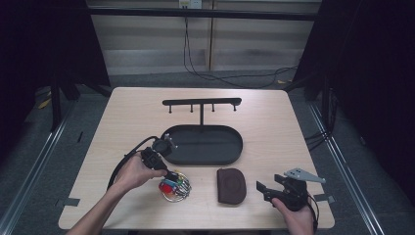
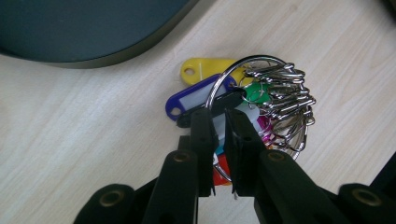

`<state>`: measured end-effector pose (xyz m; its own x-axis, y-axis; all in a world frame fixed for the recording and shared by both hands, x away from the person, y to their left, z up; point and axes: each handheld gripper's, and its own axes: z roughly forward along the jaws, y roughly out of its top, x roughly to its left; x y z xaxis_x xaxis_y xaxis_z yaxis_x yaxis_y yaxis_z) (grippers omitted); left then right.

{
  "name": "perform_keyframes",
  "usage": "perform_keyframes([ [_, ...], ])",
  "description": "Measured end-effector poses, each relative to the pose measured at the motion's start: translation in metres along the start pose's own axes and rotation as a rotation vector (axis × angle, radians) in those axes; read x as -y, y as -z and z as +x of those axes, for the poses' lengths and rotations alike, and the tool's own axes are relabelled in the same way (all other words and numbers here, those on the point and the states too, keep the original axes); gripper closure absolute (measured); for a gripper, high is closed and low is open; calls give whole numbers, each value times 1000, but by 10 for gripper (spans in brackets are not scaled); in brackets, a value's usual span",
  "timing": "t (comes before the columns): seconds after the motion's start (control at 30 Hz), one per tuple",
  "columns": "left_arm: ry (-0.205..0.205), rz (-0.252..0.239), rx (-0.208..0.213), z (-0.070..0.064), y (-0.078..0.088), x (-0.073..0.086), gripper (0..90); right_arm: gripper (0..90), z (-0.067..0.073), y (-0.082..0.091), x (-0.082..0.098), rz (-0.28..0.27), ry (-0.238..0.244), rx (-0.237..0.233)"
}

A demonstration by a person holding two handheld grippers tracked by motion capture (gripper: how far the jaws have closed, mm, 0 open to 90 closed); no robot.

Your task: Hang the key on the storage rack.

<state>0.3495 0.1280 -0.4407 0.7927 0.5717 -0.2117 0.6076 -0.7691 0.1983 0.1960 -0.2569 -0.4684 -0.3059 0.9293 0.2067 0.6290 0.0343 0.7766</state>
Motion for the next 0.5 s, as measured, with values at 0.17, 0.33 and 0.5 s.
perform_keyframes([
  [0.17,5,14,19,1,-4,-5,814,214,0,-1,0,3,-3,-2],
  [0.33,-10,59,-7,0,-12,-10,772,204,0,0,0,0,-9,2],
  [0.5,-7,82,-15,0,-16,-13,777,204,0,0,0,2,-9,1],
])
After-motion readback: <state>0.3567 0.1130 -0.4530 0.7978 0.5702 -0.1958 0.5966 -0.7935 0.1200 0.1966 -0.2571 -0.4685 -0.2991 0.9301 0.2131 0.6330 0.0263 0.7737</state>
